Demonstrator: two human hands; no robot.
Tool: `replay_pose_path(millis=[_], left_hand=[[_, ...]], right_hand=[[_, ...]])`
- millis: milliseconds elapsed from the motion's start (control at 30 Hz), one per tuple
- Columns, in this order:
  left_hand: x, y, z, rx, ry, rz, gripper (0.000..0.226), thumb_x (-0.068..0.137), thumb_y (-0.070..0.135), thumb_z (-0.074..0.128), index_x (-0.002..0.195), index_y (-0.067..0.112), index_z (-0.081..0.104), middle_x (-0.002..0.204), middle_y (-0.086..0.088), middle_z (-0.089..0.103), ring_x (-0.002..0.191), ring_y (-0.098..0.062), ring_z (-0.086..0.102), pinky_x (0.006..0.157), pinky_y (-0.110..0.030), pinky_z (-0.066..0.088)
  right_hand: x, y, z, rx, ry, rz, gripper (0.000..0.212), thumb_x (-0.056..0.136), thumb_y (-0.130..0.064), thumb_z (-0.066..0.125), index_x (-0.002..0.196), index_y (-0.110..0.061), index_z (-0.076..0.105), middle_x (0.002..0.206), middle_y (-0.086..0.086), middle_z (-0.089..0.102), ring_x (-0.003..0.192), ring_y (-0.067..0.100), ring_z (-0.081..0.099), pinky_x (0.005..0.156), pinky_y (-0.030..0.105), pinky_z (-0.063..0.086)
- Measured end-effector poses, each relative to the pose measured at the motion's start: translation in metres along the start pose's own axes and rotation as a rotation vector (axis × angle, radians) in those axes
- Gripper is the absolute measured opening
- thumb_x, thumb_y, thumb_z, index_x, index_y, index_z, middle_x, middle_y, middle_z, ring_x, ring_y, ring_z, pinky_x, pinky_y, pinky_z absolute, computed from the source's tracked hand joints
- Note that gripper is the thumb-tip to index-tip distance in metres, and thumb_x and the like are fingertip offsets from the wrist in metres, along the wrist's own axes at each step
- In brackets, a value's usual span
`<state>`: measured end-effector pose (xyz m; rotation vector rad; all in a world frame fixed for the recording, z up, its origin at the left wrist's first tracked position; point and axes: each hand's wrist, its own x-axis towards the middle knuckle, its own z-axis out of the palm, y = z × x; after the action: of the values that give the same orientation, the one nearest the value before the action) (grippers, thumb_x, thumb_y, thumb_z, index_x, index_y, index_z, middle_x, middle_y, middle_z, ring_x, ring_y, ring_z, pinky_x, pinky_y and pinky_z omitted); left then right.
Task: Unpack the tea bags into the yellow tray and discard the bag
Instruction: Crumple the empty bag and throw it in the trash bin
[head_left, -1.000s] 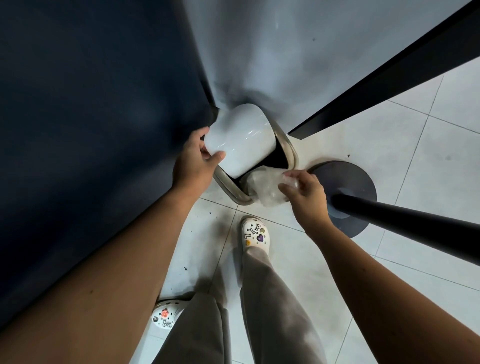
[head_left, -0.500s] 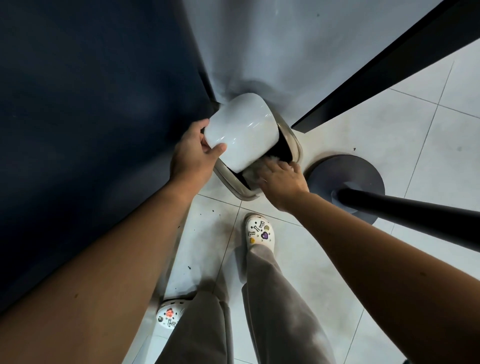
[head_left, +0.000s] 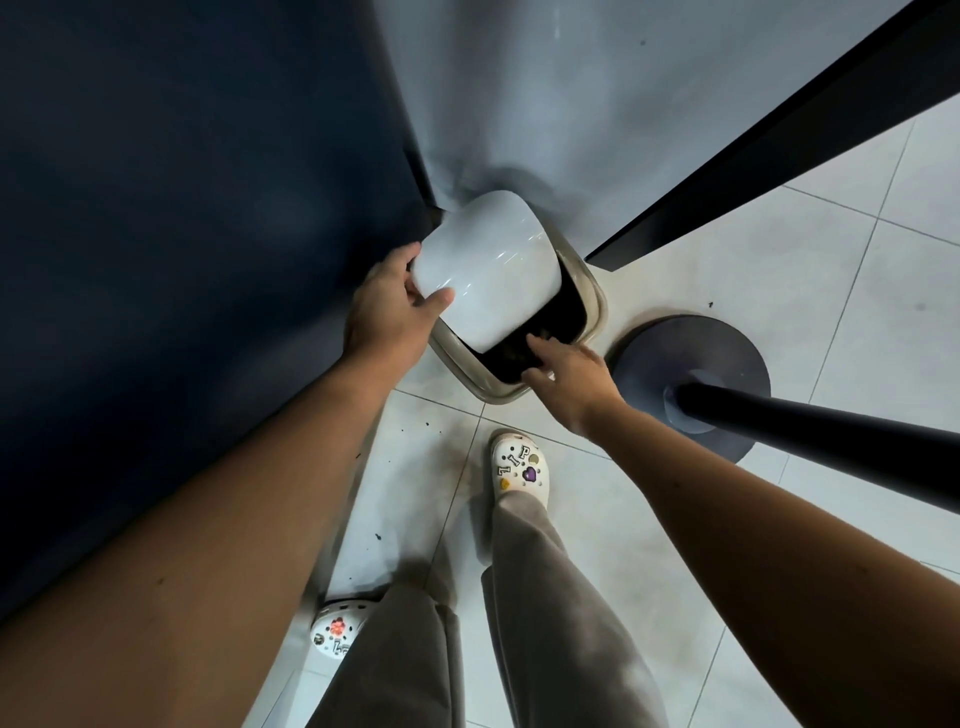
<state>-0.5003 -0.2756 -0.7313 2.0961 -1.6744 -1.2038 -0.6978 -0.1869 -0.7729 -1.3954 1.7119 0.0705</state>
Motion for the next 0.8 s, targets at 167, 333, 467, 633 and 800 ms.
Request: replay_pose_path(millis=[167,333,467,633,800], left_hand=[[-0.01,-0.001,0.008,0.016,0.043,0.028,0.058,0.094,0.02,0.065,0.146,0.032,0.045,0.138,-0.002,0.042,0.108,-0.02,0.056,0.101,-0.033,0.047],[-0.01,-0.002,0.021,0.014,0.016,0.027,0.048,0.094,0.021,0.065,0.139,0.034,0.055,0.14,0.001,0.049,0.118,-0.019,0.055,0.101,-0.029,0.044],[-0.006,-0.006,0.02,0.057,0.007,0.018,0.05,0.092,0.022,0.067,0.138,0.036,0.056,0.14,0.003,0.049,0.115,-0.02,0.056,0.1,-0.033,0.047],[-0.003,-0.009,0.017,0.07,-0.054,0.022,0.055,0.091,0.024,0.068,0.141,0.037,0.052,0.145,0.003,0.046,0.119,-0.023,0.055,0.101,-0.039,0.048],[-0.014,0.006,-0.005,0.073,-0.108,-0.061,0.056,0.089,0.021,0.069,0.14,0.034,0.052,0.138,-0.001,0.053,0.117,-0.025,0.059,0.099,-0.042,0.05]], right_hand=[[-0.006,-0.01,-0.02,0.415,0.745,-0.041,0.03,0.087,-0.029,0.063,0.117,-0.023,0.063,0.116,-0.001,0.055,0.104,0.019,0.055,0.095,0.039,0.046],[0.018,-0.008,-0.043,0.164,0.478,-0.091,0.063,0.089,-0.036,0.064,0.146,-0.041,0.036,0.152,-0.001,0.036,0.136,0.022,0.037,0.109,0.039,0.033],[0.026,-0.003,-0.043,0.086,0.343,-0.124,0.066,0.089,-0.032,0.065,0.146,-0.046,0.034,0.156,-0.003,0.029,0.137,0.024,0.037,0.107,0.043,0.037],[0.023,-0.005,-0.046,0.058,0.308,-0.107,0.073,0.088,-0.028,0.067,0.147,-0.047,0.029,0.158,-0.002,0.024,0.138,0.024,0.035,0.107,0.043,0.038],[0.005,-0.024,-0.06,0.036,0.241,-0.045,0.081,0.083,-0.017,0.069,0.149,-0.042,0.029,0.159,-0.002,0.022,0.141,0.024,0.031,0.11,0.044,0.035]])
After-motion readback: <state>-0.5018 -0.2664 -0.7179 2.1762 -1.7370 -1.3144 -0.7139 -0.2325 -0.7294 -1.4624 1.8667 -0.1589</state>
